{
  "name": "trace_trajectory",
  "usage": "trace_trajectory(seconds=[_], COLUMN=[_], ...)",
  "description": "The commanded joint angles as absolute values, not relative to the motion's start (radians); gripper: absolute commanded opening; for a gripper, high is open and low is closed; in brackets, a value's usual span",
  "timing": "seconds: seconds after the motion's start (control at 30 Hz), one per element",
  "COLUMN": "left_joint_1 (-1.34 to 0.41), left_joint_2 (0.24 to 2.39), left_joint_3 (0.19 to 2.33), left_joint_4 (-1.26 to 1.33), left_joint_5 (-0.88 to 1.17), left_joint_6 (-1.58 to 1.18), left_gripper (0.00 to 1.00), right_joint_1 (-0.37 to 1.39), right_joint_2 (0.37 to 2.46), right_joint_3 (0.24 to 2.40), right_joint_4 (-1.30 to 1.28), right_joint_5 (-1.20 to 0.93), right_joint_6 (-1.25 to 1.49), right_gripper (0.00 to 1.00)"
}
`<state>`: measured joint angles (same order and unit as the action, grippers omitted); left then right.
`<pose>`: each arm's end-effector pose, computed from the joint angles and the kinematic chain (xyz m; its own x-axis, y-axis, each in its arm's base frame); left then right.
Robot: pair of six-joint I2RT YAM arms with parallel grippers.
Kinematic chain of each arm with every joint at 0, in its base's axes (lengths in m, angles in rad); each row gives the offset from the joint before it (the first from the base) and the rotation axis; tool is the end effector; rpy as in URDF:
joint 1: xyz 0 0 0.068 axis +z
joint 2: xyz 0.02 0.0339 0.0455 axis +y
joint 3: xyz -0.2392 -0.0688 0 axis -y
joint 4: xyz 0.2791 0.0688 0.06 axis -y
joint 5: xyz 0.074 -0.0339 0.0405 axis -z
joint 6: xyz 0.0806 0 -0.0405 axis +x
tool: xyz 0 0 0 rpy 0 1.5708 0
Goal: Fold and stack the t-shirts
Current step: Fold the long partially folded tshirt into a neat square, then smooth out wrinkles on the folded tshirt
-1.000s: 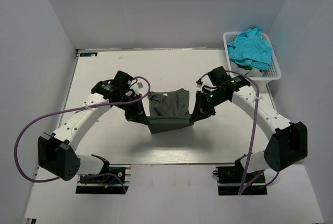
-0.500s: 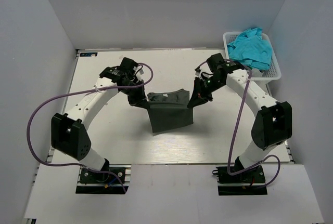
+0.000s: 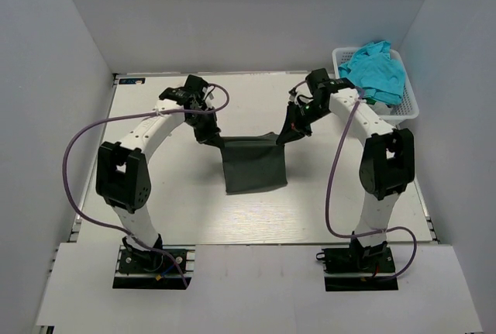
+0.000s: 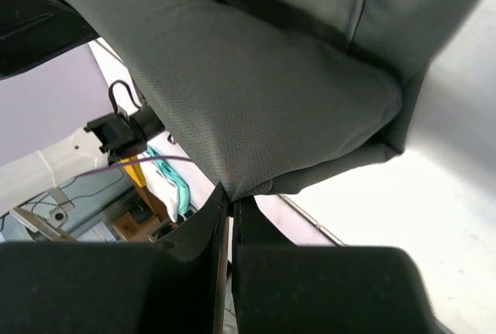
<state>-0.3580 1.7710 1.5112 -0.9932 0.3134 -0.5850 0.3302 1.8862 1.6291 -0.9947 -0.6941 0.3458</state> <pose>0.3657 -0.1634 0.1911 -0.9756 -0.1959 -0.0988 -0.1382 0.8985 -0.4167 0.3825 0.1856 0.1989 -0.9939 -0.0652 -0.0892 -0.1085 0.7272 0.6778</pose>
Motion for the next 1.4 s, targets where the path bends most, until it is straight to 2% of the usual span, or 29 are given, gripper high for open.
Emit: trace_trajectory(seconds=[0.0, 0.27, 0.3, 0.33, 0.37, 0.4, 0.43, 0.47, 0.5, 0.63, 0.77, 0.87, 1.0, 1.13, 1.37], left_joint_1=[-0.327, -0.298, -0.287, -0.287, -0.276, -0.276, -0.276, -0.276, -0.265, -0.274, -0.285, -0.295, -0.314, -0.334, -0.334], left_joint_2=[1.794, 1.916, 1.930, 1.943, 1.978, 1.996, 2.009, 2.025, 2.054, 2.048, 1.964, 1.939, 1.939, 1.957, 2.086], left_joint_3=[1.569, 1.635, 1.655, 1.672, 1.718, 1.739, 1.756, 1.779, 1.842, 1.928, 1.765, 1.672, 1.660, 1.660, 1.605], left_joint_4=[-0.977, -0.899, -0.878, -0.877, -0.868, -0.868, -0.858, -0.857, -0.871, -0.908, -0.796, -0.723, -0.692, -0.591, -0.516], left_joint_5=[0.264, 0.273, 0.261, 0.250, 0.212, 0.195, 0.183, 0.158, 0.158, 0.175, 0.248, 0.339, 0.396, 0.495, 0.540], left_joint_6=[-0.580, -0.580, -0.589, -0.589, -0.598, -0.598, -0.598, -0.598, -0.582, -0.545, -0.534, -0.534, -0.534, -0.589, -0.603], left_gripper=[0.00, 0.00, 0.00, 0.04, 0.41, 0.41, 0.99, 1.00, 1.00, 1.00, 1.00, 1.00, 1.00, 1.00, 1.00], right_joint_1=[0.311, 0.301, 0.298, 0.295, 0.285, 0.288, 0.284, 0.279, 0.276, 0.279, 0.285, 0.291, 0.310, 0.325, 0.322], right_joint_2=[1.928, 2.083, 2.094, 2.101, 2.159, 2.160, 2.186, 2.201, 2.204, 2.174, 2.070, 1.987, 1.925, 1.943, 2.101], right_joint_3=[1.695, 1.801, 1.812, 1.822, 1.862, 1.885, 1.900, 1.934, 1.953, 1.956, 1.841, 1.662, 1.585, 1.577, 1.580], right_joint_4=[-0.991, -0.905, -0.867, -0.835, -0.831, -0.831, -0.830, -0.828, -0.821, -0.756, -0.680, -0.574, -0.468, -0.373, -0.220], right_joint_5=[-0.701, -0.630, -0.617, -0.609, -0.585, -0.569, -0.531, -0.517, -0.509, -0.465, -0.437, -0.485, -0.544, -0.636, -0.703], right_joint_6=[0.324, 0.363, 0.376, 0.383, 0.409, 0.419, 0.446, 0.463, 0.477, 0.474, 0.439, 0.433, 0.431, 0.480, 0.583], right_gripper=[0.00, 0.00, 0.02, 0.05, 0.16, 0.22, 0.38, 0.57, 0.90, 0.90, 0.90, 0.90, 0.90, 0.90, 0.90])
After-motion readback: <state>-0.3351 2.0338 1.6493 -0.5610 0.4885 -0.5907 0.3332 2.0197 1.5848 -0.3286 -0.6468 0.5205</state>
